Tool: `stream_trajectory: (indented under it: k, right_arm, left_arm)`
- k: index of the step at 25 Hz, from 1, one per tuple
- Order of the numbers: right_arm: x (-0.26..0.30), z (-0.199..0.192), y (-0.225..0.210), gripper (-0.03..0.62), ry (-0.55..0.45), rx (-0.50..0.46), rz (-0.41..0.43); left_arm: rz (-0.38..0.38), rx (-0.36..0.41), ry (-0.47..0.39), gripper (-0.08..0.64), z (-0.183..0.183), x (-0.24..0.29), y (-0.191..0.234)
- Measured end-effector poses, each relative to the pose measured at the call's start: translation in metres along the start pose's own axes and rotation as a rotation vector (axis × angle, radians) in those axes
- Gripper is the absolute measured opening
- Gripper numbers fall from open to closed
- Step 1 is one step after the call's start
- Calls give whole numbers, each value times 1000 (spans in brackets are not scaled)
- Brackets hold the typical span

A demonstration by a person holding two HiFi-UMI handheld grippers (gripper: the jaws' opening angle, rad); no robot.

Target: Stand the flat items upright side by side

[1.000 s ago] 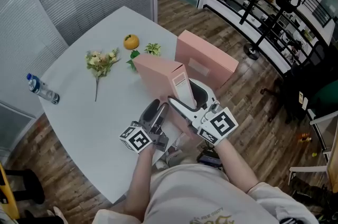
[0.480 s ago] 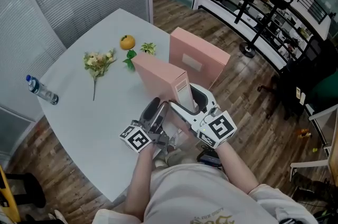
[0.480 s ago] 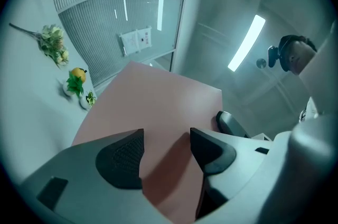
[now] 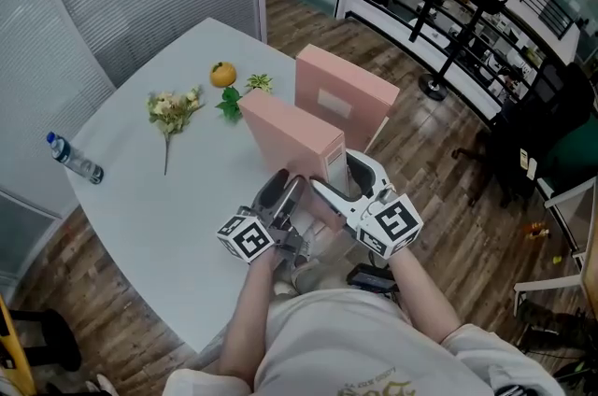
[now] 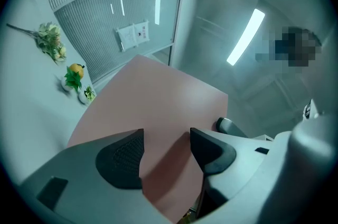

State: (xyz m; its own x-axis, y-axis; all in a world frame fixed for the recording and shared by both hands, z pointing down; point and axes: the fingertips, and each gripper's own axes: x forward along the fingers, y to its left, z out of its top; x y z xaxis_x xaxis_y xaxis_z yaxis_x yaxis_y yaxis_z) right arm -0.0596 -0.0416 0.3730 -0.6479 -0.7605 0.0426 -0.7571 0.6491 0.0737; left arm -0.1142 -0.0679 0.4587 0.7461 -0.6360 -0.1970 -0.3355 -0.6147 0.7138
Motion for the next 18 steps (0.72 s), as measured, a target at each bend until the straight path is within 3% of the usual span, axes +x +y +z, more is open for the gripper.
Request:
stream_trajectory:
  k: [10, 18]
  right_arm:
    - [-19, -62, -10, 308, 199, -13, -62]
    - [-20, -70, -15, 308, 179, 7, -62]
  left_arm:
    - [22, -4, 75, 262, -24, -1, 12]
    - [27, -13, 108, 262, -36, -6, 16]
